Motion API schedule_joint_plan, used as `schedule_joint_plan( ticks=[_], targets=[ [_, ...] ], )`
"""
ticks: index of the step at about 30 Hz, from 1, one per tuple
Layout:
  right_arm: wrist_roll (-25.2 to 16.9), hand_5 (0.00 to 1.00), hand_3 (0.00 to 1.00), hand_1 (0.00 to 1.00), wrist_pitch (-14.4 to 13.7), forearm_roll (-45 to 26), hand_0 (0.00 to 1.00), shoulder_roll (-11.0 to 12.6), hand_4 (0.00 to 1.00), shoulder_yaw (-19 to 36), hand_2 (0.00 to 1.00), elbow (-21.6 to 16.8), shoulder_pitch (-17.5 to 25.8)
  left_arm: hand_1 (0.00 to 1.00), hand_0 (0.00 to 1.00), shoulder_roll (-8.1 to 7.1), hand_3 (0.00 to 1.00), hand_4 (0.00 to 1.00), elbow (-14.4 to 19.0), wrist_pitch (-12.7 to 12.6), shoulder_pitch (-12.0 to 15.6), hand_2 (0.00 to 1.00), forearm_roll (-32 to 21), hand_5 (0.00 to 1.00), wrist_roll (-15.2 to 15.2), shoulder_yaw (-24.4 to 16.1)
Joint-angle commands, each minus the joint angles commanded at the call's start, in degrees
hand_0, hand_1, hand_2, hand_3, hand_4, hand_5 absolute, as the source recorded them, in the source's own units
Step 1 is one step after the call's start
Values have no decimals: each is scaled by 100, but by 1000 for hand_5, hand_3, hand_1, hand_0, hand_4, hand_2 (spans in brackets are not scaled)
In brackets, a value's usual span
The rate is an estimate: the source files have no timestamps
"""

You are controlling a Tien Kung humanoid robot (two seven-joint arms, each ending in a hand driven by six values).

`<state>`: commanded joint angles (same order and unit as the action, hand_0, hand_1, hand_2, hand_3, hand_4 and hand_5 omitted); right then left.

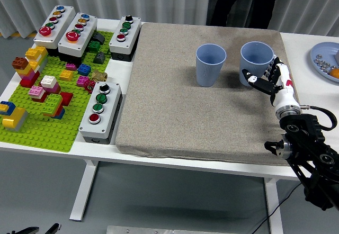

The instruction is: Pick cup pour cup place

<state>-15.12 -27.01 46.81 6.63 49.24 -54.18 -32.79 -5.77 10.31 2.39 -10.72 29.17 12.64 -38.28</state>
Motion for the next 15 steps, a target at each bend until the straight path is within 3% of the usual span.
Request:
schedule_joint_plan(
  ticks=[15],
  targets=[
    [68, 62, 642, 657, -132, 787, 719, 219, 670, -241, 566, -38, -268, 779, 760, -16, 721, 507, 0, -6, -34, 823, 24, 998, -5, -43]
  ],
)
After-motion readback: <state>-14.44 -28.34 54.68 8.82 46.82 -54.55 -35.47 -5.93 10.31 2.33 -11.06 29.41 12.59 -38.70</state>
